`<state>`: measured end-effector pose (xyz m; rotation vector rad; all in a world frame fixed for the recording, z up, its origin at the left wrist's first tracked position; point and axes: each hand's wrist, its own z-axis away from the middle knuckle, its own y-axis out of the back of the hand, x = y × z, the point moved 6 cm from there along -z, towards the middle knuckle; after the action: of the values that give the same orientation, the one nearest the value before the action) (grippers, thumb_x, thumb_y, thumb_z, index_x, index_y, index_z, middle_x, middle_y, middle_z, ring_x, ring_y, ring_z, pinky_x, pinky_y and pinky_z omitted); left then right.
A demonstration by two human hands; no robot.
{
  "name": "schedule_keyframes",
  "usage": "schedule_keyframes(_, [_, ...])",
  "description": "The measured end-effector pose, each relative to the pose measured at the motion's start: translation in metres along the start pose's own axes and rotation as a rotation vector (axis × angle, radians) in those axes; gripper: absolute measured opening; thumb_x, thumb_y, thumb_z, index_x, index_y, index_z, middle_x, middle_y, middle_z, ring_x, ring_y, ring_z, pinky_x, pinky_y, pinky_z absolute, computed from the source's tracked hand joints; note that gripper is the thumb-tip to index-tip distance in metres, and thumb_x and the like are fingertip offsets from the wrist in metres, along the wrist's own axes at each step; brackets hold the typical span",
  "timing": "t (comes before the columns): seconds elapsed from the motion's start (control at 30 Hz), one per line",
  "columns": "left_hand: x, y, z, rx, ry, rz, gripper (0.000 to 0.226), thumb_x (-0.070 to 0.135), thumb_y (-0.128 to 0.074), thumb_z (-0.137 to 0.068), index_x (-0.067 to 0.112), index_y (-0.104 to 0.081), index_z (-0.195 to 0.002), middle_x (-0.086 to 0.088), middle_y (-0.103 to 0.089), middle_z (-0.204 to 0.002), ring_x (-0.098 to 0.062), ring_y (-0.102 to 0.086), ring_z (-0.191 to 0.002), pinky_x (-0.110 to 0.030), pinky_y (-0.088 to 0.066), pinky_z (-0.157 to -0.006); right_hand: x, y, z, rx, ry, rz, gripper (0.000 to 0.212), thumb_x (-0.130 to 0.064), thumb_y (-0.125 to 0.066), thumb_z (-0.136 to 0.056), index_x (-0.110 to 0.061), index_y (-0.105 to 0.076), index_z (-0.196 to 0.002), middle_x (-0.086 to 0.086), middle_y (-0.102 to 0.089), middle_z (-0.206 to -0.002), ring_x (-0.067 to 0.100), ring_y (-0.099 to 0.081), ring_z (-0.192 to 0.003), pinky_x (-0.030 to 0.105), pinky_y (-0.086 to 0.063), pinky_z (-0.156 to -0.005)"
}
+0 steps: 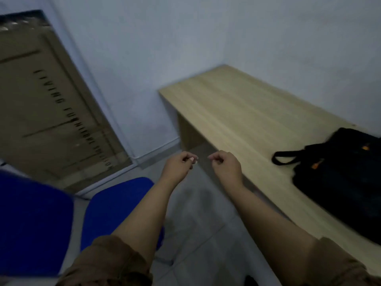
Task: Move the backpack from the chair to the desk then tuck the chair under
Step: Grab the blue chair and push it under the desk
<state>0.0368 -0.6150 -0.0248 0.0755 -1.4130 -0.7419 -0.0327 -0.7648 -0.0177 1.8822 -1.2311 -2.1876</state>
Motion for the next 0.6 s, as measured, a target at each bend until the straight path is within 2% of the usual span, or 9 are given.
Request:
schedule_keyframes(0.07, [-0.031, 0.057, 0.025, 0.087, 0.047, 0.021, 0.024, 0.013, -0.048, -0.097, 0.010, -0.068, -0.110, -0.005, -0.070, -0.107, -0.022, -0.068, -0.097, -0.028, -0.049, -0.077, -0.032, -0.054, 0.026, -0.088, 0.033, -0.024, 0.025, -0.003, -0.055, -0.083, -0.016, -0.075, -0.090, 0.005, -0.069, -0.098, 0.020, -0.064, -0.091, 0.028, -0.048, -0.079])
schedule_keyframes(0.13, [-0.061, 0.106, 0.048, 0.180, 0.101, 0.041, 0.024, 0.014, -0.048, -0.098, 0.011, -0.067, -0.111, -0.003, -0.069, -0.108, -0.020, -0.067, -0.098, -0.025, -0.049, -0.067, -0.061, -0.103, 0.050, -0.208, 0.058, -0.044, 0.024, -0.004, -0.054, -0.086, -0.016, -0.074, -0.094, 0.001, -0.067, -0.099, 0.017, -0.063, -0.091, 0.029, -0.050, -0.079])
schedule_keyframes(0.2, [-0.095, 0.154, 0.074, 0.287, 0.157, 0.052, 0.023, 0.016, -0.048, -0.098, 0.015, -0.068, -0.108, -0.001, -0.070, -0.107, -0.016, -0.067, -0.096, -0.021, -0.043, -0.054, -0.091, -0.153, 0.074, -0.344, 0.111, -0.072, 0.023, -0.004, -0.053, -0.089, -0.016, -0.073, -0.095, 0.000, -0.068, -0.099, 0.014, -0.061, -0.090, 0.021, -0.047, -0.070])
schedule_keyframes(0.27, [-0.119, 0.188, 0.097, 0.373, 0.199, 0.070, 0.022, 0.017, -0.048, -0.098, 0.018, -0.068, -0.106, -0.001, -0.070, -0.106, -0.015, -0.067, -0.096, -0.019, -0.040, -0.051, -0.114, -0.187, 0.092, -0.429, 0.151, -0.073, 0.023, -0.005, -0.053, -0.090, -0.017, -0.072, -0.095, -0.004, -0.067, -0.095, 0.008, -0.058, -0.084, 0.011, -0.040, -0.062])
schedule_keyframes(0.37, [-0.154, 0.239, 0.134, 0.511, 0.268, 0.094, 0.022, 0.016, -0.048, -0.097, 0.017, -0.068, -0.107, 0.000, -0.070, -0.106, -0.015, -0.067, -0.097, -0.018, -0.042, -0.059, -0.151, -0.236, 0.118, -0.550, 0.222, -0.092, 0.023, -0.005, -0.053, -0.090, -0.021, -0.070, -0.090, -0.006, -0.068, -0.094, 0.006, -0.059, -0.084, 0.010, -0.040, -0.064])
schedule_keyframes(0.5, [-0.194, 0.299, 0.180, 0.674, 0.333, 0.121, 0.022, 0.016, -0.048, -0.097, 0.017, -0.068, -0.104, -0.001, -0.071, -0.108, -0.016, -0.066, -0.097, -0.023, -0.050, -0.078, -0.196, -0.294, 0.153, -0.703, 0.307, -0.082, 0.023, -0.003, -0.053, -0.090, -0.016, -0.071, -0.093, -0.004, -0.069, -0.096, 0.009, -0.060, -0.087, 0.010, -0.042, -0.067])
schedule_keyframes(0.6, [-0.217, 0.334, 0.211, 0.790, 0.356, 0.102, 0.022, 0.015, -0.047, -0.097, 0.019, -0.068, -0.100, 0.000, -0.072, -0.105, -0.014, -0.065, -0.098, -0.030, -0.052, -0.088, -0.224, -0.331, 0.181, -0.808, 0.373, -0.063, 0.021, -0.004, -0.053, -0.090, -0.012, -0.072, -0.096, 0.003, -0.071, -0.103, 0.016, -0.063, -0.092, 0.021, -0.050, -0.075])
